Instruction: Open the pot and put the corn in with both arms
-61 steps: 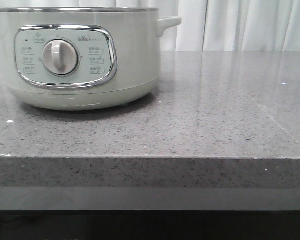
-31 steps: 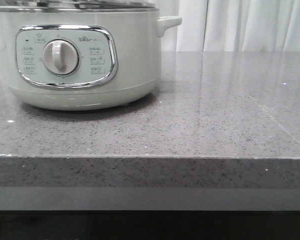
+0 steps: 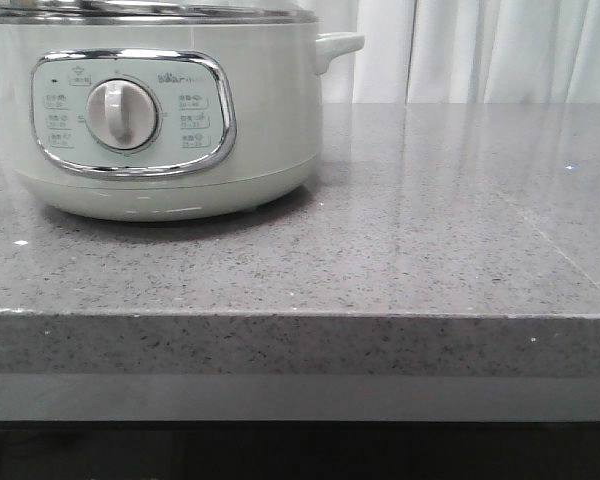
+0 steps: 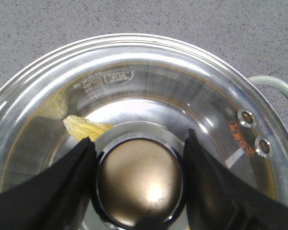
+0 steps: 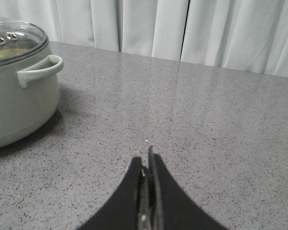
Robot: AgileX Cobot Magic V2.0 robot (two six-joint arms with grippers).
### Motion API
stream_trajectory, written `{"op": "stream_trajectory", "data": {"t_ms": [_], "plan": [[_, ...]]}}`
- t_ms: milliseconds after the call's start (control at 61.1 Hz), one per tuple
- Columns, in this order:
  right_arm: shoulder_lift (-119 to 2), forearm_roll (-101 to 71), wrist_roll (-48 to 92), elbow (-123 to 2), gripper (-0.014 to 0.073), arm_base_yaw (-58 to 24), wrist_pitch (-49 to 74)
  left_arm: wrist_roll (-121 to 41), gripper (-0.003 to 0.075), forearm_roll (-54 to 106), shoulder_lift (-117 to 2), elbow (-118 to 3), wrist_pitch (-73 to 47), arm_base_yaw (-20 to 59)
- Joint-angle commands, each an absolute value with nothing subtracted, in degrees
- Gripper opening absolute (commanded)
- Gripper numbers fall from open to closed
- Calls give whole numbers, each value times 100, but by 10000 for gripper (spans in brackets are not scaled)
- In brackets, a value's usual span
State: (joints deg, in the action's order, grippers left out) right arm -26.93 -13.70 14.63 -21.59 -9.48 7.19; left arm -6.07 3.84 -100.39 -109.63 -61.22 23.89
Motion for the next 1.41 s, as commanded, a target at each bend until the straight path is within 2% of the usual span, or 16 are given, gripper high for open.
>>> {"op": "stream_trajectory", "data": {"t_ms": [0, 65, 147, 393, 475, 786, 966, 1391], "plan": [[-2712, -1375, 1470, -2311, -59, -920, 289, -592, 377, 472, -9730, -11181, -5571, 2415], [-2712, -1375, 1470, -2311, -59, -920, 289, -592, 474, 472, -9730, -11181, -5549, 2415], [-2712, -1375, 1470, -2311, -59, -920, 289, -592, 547, 472, -9694, -11181, -5491, 2415], [-2712, -1375, 1470, -2311, -59, -920, 289, -592, 553, 472, -9158, -11181, -5210, 2415], [-2712, -1375, 1470, -2311, -59, -920, 289, -604, 513, 472, -8918, -11111, -5210, 2415], [-2712, -1375, 1470, -2311, -59, -920, 289, -700, 143, 472, -7675, -9719, -4622, 2415], [-2712, -1375, 1470, -2311, -59, -920, 289, -700, -10, 527, -6715, -8465, -4064, 2415], [-2712, -1375, 1470, -2311, -59, -920, 289, -700, -18, 684, -3378, -4873, -2017, 2415]]}}
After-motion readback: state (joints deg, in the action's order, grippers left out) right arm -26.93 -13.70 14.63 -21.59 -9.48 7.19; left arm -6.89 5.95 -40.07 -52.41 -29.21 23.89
